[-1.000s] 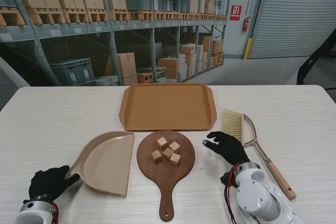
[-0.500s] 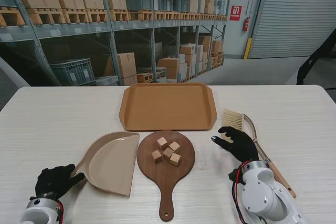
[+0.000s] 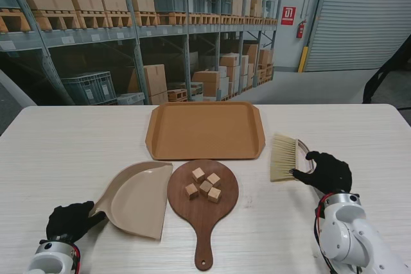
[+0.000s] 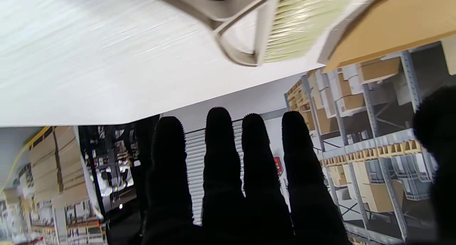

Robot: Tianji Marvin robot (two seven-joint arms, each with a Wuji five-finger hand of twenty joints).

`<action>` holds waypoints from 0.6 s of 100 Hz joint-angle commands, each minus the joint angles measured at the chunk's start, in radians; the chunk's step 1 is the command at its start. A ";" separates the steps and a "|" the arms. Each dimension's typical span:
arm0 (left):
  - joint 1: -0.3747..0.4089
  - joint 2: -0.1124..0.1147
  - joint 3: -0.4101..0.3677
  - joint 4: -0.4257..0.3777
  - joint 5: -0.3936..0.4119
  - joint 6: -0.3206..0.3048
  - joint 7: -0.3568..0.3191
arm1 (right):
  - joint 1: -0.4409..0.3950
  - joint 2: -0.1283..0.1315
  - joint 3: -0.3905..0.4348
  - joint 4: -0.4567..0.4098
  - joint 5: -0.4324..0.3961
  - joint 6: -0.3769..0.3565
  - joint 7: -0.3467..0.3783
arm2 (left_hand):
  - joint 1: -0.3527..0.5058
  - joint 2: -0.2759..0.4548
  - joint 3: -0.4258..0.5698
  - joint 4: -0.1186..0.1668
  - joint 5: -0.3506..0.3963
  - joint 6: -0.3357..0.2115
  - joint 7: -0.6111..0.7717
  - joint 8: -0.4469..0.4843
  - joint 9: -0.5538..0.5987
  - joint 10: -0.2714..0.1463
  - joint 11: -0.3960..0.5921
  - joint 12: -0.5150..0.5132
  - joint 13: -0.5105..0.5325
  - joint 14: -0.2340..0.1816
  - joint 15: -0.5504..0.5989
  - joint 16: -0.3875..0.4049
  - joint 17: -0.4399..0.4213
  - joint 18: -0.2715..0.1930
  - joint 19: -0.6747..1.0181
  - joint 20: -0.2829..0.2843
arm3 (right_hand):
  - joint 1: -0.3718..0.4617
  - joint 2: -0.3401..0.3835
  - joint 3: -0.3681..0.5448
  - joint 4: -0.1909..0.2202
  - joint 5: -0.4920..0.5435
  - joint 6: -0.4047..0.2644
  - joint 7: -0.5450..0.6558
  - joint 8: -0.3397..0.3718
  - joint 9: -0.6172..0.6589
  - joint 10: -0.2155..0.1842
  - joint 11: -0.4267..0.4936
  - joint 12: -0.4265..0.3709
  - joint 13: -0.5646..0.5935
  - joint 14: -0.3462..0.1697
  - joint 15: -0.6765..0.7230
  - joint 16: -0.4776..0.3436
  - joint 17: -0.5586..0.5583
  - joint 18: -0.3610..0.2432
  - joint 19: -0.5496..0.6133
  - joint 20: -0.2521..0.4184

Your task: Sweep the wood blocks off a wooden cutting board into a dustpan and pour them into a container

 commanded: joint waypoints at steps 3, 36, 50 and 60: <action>0.004 -0.003 0.004 -0.006 -0.005 0.007 -0.018 | -0.017 0.016 0.016 0.026 -0.008 0.010 0.015 | 0.136 0.222 0.069 0.028 0.051 0.024 0.063 0.037 0.074 -0.162 0.140 0.032 0.078 -0.147 0.037 0.000 -0.006 0.008 0.051 0.029 | 0.016 -0.048 -0.021 0.006 0.035 0.028 -0.005 0.017 0.035 0.017 0.029 0.018 0.031 0.001 0.029 0.024 0.018 0.033 0.045 -0.023; 0.001 -0.003 0.007 -0.005 -0.013 0.005 -0.022 | -0.032 0.037 0.039 0.082 -0.122 0.059 0.048 | 0.132 0.220 0.069 0.028 0.054 0.022 0.065 0.036 0.078 -0.164 0.137 0.030 0.080 -0.148 0.035 -0.002 -0.006 0.006 0.052 0.028 | 0.067 -0.115 0.014 0.017 0.066 -0.008 0.067 0.096 0.070 -0.006 0.110 0.060 0.090 -0.014 0.105 0.048 0.060 -0.024 0.219 -0.126; 0.001 -0.003 0.007 -0.006 -0.011 0.006 -0.024 | -0.034 0.044 0.034 0.104 -0.142 0.083 0.072 | 0.132 0.219 0.069 0.028 0.053 0.021 0.064 0.035 0.078 -0.164 0.137 0.029 0.080 -0.148 0.034 -0.002 -0.008 0.005 0.050 0.027 | 0.118 -0.133 -0.011 0.018 0.080 -0.014 0.100 0.121 0.086 -0.012 0.145 0.079 0.109 -0.022 0.145 0.062 0.077 -0.044 0.273 -0.140; 0.002 -0.003 0.008 -0.007 -0.011 0.008 -0.026 | -0.034 0.046 0.029 0.116 -0.147 0.101 0.090 | 0.131 0.218 0.069 0.028 0.054 0.021 0.064 0.034 0.078 -0.164 0.137 0.029 0.079 -0.148 0.033 -0.003 -0.008 0.005 0.050 0.027 | 0.140 -0.143 -0.016 0.019 0.091 -0.023 0.114 0.130 0.099 -0.018 0.159 0.087 0.120 -0.026 0.161 0.067 0.084 -0.049 0.289 -0.143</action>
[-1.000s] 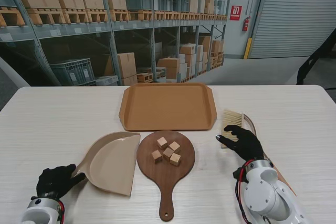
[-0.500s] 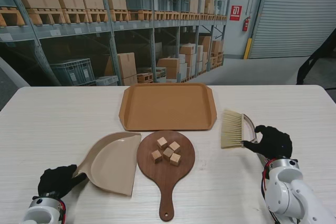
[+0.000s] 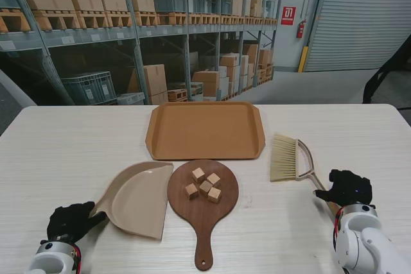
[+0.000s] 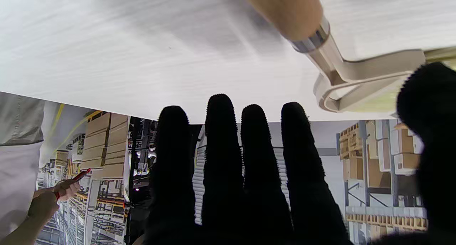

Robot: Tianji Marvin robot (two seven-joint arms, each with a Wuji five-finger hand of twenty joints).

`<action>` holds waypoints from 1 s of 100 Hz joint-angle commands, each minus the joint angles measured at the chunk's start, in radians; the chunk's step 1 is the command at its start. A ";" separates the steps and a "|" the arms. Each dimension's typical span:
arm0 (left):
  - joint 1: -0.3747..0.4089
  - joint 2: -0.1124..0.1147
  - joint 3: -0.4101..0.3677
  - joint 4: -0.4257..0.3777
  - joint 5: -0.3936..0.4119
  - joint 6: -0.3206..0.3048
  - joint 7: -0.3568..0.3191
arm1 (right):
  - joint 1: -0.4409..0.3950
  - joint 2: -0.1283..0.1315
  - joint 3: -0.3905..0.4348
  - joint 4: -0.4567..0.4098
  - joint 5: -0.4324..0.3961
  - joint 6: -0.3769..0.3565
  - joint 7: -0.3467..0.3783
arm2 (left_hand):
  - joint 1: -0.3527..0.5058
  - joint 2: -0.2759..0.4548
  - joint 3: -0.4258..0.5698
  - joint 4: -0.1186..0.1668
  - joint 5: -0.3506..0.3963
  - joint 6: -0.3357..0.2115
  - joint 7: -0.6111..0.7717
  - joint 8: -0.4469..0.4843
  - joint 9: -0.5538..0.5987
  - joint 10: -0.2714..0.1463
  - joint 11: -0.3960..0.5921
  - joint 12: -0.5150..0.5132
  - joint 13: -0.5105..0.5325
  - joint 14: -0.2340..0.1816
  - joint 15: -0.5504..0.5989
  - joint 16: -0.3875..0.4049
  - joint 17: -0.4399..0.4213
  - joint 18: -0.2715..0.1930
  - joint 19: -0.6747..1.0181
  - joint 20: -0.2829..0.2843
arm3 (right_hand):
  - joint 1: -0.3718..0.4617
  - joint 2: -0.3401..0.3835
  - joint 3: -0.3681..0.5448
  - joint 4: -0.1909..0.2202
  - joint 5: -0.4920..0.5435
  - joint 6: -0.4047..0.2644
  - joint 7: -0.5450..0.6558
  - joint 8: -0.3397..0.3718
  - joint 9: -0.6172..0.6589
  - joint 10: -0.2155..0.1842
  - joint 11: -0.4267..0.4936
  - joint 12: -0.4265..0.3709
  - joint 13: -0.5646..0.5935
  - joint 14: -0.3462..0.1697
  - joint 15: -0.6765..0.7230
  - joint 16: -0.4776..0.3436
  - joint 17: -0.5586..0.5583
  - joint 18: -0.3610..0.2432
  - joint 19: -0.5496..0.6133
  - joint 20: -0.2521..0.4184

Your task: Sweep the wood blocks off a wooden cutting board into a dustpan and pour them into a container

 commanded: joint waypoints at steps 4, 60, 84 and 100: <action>0.004 -0.002 0.003 -0.007 0.002 0.004 -0.021 | -0.014 0.002 -0.007 0.018 0.007 0.024 0.031 | 0.132 0.218 0.069 0.028 0.055 0.020 0.064 0.034 0.078 -0.164 0.138 0.029 0.079 -0.148 0.033 -0.003 -0.008 0.005 0.049 0.027 | 0.040 -0.046 -0.029 0.020 0.029 -0.026 0.038 0.027 0.035 -0.025 0.037 0.029 0.035 -0.015 0.039 0.022 0.005 -0.013 0.050 -0.020; 0.008 -0.002 0.007 -0.010 0.001 0.012 -0.029 | -0.019 0.000 -0.014 0.047 0.037 0.077 0.048 | 0.130 0.217 0.070 0.028 0.054 0.020 0.064 0.030 0.076 -0.162 0.136 0.029 0.070 -0.145 0.027 -0.006 -0.012 0.005 0.046 0.027 | 0.073 -0.204 0.368 -0.036 0.058 -0.099 0.218 0.108 0.100 -0.070 0.158 0.106 0.087 -0.045 0.184 0.072 0.051 -0.062 0.158 -0.027; 0.008 -0.002 0.007 -0.010 0.000 0.012 -0.030 | -0.027 -0.003 -0.001 0.051 0.049 0.078 0.038 | 0.130 0.217 0.069 0.028 0.054 0.019 0.063 0.029 0.076 -0.162 0.136 0.029 0.071 -0.146 0.027 -0.006 -0.012 0.005 0.046 0.027 | 0.198 -0.258 0.401 -0.177 0.068 -0.162 0.398 -0.083 0.186 -0.085 0.166 0.111 0.156 -0.057 0.215 0.076 0.097 -0.078 0.207 -0.034; 0.006 -0.001 0.008 -0.009 -0.001 0.011 -0.034 | -0.029 -0.004 0.007 0.045 0.052 0.080 0.036 | 0.128 0.217 0.069 0.028 0.053 0.018 0.063 0.028 0.076 -0.162 0.136 0.029 0.071 -0.146 0.027 -0.006 -0.012 0.005 0.046 0.027 | 0.240 -0.256 0.389 -0.193 0.078 -0.199 0.471 -0.140 0.240 -0.092 0.145 0.132 0.190 -0.059 0.222 0.082 0.116 -0.088 0.224 -0.035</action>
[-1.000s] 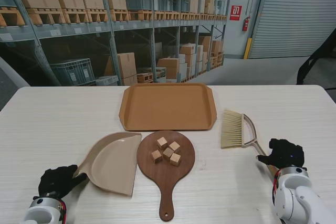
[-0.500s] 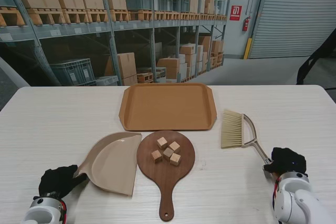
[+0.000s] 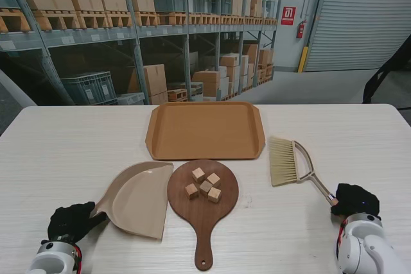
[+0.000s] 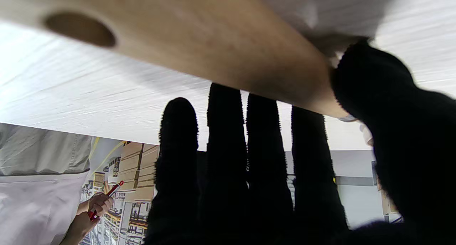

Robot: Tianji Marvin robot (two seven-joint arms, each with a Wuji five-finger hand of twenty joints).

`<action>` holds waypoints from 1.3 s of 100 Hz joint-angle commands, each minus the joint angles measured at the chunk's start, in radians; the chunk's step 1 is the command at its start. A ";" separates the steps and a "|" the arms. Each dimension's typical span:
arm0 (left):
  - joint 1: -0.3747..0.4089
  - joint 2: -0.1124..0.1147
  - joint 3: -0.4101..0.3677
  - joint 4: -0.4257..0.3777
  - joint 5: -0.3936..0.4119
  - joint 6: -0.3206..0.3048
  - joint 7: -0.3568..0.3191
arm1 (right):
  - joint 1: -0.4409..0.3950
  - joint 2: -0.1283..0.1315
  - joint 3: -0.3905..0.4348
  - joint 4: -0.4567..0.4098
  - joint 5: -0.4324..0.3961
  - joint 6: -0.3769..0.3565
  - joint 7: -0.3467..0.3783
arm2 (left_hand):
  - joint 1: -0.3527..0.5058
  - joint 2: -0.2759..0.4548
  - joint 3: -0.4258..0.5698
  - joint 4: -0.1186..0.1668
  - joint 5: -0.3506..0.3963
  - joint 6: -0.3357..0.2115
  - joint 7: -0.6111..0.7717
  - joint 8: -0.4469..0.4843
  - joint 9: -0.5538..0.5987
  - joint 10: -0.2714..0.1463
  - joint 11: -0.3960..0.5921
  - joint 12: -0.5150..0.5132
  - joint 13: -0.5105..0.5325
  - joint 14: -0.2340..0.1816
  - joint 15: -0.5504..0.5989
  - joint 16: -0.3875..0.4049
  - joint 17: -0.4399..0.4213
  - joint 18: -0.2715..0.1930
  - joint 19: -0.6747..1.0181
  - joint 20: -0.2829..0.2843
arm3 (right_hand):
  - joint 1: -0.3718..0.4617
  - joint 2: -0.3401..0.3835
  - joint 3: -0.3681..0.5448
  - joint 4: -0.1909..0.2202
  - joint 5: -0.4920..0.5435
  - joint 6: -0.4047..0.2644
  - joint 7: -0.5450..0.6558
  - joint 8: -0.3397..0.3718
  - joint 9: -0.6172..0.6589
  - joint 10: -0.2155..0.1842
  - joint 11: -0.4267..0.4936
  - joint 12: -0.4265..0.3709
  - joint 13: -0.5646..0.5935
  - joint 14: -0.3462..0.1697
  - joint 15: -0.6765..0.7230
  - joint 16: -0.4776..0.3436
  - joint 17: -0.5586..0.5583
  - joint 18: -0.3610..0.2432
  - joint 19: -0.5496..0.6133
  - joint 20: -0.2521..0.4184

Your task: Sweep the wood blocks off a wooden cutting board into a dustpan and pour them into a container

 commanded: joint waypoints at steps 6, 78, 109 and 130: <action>0.005 -0.002 0.004 -0.003 0.000 0.002 -0.024 | -0.015 -0.002 0.007 -0.007 -0.002 0.005 0.016 | 0.129 0.210 0.070 0.028 0.062 0.018 0.061 0.027 0.076 -0.161 0.137 0.029 0.071 -0.145 0.027 -0.006 -0.009 0.006 0.046 0.027 | 0.053 -0.027 0.063 -0.019 0.029 -0.070 0.065 -0.012 0.019 -0.012 -0.006 0.020 0.019 -0.017 0.011 0.018 -0.001 -0.005 0.040 -0.023; 0.003 -0.001 0.006 -0.003 -0.001 0.006 -0.031 | 0.000 -0.009 0.018 -0.051 0.045 0.019 0.036 | 0.128 0.202 0.070 0.028 0.067 0.019 0.062 0.021 0.076 -0.161 0.137 0.029 0.072 -0.144 0.027 -0.007 -0.007 0.005 0.048 0.027 | -0.147 -0.009 0.098 0.154 0.019 0.076 -0.242 0.187 -0.158 0.050 -0.024 -0.002 -0.089 0.033 -0.069 0.007 -0.020 0.028 -0.078 -0.038; 0.004 0.000 0.005 -0.005 0.000 0.005 -0.040 | 0.011 -0.004 -0.015 -0.024 0.046 0.073 0.073 | 0.128 0.200 0.071 0.029 0.070 0.019 0.064 0.017 0.077 -0.160 0.135 0.028 0.078 -0.144 0.025 -0.009 -0.006 0.004 0.049 0.027 | -0.125 -0.006 0.129 0.162 0.042 0.078 -0.223 0.216 -0.153 0.057 0.027 0.035 -0.075 0.036 0.003 0.026 0.016 0.002 -0.047 -0.034; 0.006 0.000 0.006 -0.006 0.000 0.007 -0.041 | 0.019 -0.004 -0.034 -0.001 0.055 0.094 0.076 | 0.129 0.199 0.071 0.029 0.071 0.018 0.065 0.015 0.078 -0.160 0.135 0.028 0.078 -0.146 0.024 -0.009 -0.006 0.005 0.049 0.027 | -0.108 -0.014 0.151 0.166 0.049 0.072 -0.205 0.227 -0.137 0.058 0.047 0.044 -0.056 0.031 0.029 0.028 0.045 -0.002 -0.020 -0.028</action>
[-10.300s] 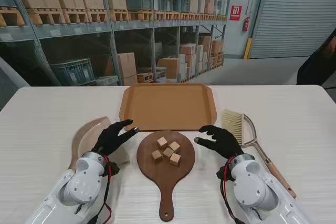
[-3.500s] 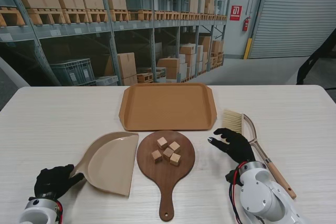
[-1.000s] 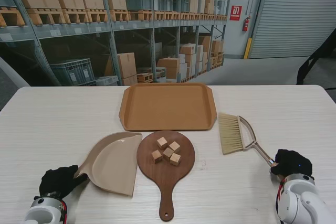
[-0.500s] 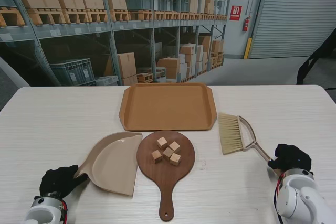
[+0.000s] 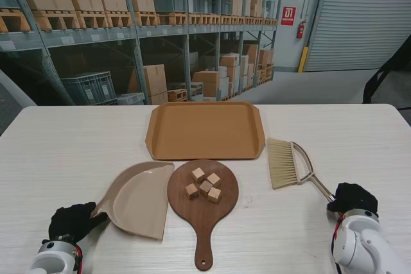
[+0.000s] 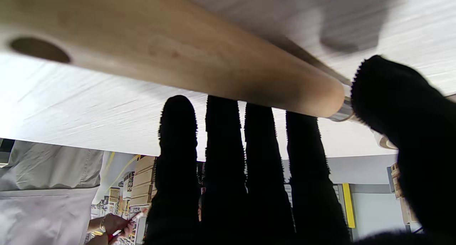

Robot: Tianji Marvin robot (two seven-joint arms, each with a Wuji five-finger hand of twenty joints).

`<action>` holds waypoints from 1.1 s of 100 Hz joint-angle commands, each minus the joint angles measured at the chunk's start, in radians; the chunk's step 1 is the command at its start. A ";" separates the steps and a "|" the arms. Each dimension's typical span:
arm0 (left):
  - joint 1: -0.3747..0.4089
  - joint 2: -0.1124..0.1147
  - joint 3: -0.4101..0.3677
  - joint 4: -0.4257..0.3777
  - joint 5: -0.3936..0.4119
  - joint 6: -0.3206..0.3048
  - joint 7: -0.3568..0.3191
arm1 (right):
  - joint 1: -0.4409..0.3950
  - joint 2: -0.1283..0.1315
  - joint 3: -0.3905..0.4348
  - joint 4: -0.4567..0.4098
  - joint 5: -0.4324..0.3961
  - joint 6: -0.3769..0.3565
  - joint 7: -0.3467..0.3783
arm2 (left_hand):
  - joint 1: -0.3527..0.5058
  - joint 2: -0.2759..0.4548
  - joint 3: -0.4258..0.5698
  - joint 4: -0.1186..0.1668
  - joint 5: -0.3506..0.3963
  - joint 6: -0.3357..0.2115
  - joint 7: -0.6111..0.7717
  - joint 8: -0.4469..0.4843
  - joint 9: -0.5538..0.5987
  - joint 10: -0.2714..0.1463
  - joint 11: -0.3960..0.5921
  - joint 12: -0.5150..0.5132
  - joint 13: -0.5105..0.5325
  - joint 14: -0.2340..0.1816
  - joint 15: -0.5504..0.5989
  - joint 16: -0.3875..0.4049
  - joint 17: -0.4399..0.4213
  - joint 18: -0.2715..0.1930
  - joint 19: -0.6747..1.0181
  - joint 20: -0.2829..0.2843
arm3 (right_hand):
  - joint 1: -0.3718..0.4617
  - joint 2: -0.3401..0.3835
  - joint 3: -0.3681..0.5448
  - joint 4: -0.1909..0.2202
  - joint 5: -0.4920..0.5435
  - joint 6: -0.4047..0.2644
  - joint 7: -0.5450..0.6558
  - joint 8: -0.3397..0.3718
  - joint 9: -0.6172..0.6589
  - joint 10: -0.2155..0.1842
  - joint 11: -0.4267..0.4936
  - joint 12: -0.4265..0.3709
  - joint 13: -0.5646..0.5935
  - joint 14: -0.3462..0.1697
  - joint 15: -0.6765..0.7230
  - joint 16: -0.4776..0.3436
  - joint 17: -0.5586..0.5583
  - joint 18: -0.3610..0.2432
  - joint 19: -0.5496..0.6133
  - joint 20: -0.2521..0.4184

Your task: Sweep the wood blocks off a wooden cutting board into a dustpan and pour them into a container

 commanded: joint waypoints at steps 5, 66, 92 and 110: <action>0.007 -0.001 0.004 -0.002 0.001 0.004 -0.023 | -0.002 -0.003 -0.015 0.027 0.010 0.011 0.015 | 0.128 0.195 0.077 0.029 0.072 0.018 0.064 0.014 0.078 -0.159 0.137 0.030 0.078 -0.145 0.024 -0.009 -0.005 0.006 0.049 0.027 | 0.030 -0.053 0.093 0.023 0.026 0.007 0.032 0.020 0.011 0.027 0.036 0.024 0.050 0.004 0.015 0.000 0.039 -0.012 0.065 -0.001; 0.007 -0.001 0.005 -0.001 0.000 0.008 -0.023 | 0.086 -0.010 -0.093 0.168 0.049 0.046 -0.041 | 0.129 0.196 0.077 0.029 0.071 0.016 0.065 0.010 0.078 -0.159 0.137 0.030 0.078 -0.145 0.024 -0.009 -0.006 0.006 0.049 0.027 | 0.209 -0.289 0.309 -0.126 0.088 -0.124 0.360 -0.193 0.260 -0.004 0.063 0.051 0.287 -0.021 0.086 -0.028 0.302 -0.037 0.214 -0.011; 0.007 -0.001 0.007 -0.001 -0.001 0.009 -0.026 | 0.105 -0.015 -0.110 0.206 0.058 0.050 -0.073 | 0.129 0.196 0.077 0.029 0.071 0.016 0.065 0.009 0.078 -0.159 0.137 0.030 0.078 -0.145 0.024 -0.009 -0.006 0.006 0.049 0.027 | 0.278 -0.298 0.443 -0.083 0.195 -0.179 0.414 -0.201 0.387 -0.031 0.081 0.073 0.394 -0.032 0.154 -0.044 0.398 -0.040 0.295 0.005; 0.006 -0.001 0.007 -0.001 -0.002 0.009 -0.028 | 0.104 -0.017 -0.111 0.206 0.066 0.058 -0.073 | 0.129 0.195 0.077 0.029 0.071 0.016 0.065 0.008 0.078 -0.159 0.137 0.030 0.078 -0.145 0.024 -0.009 -0.006 0.006 0.049 0.027 | 0.306 -0.309 0.486 -0.023 0.219 -0.221 0.450 -0.070 0.388 -0.065 0.177 0.164 0.399 -0.055 0.256 -0.011 0.418 -0.045 0.334 0.021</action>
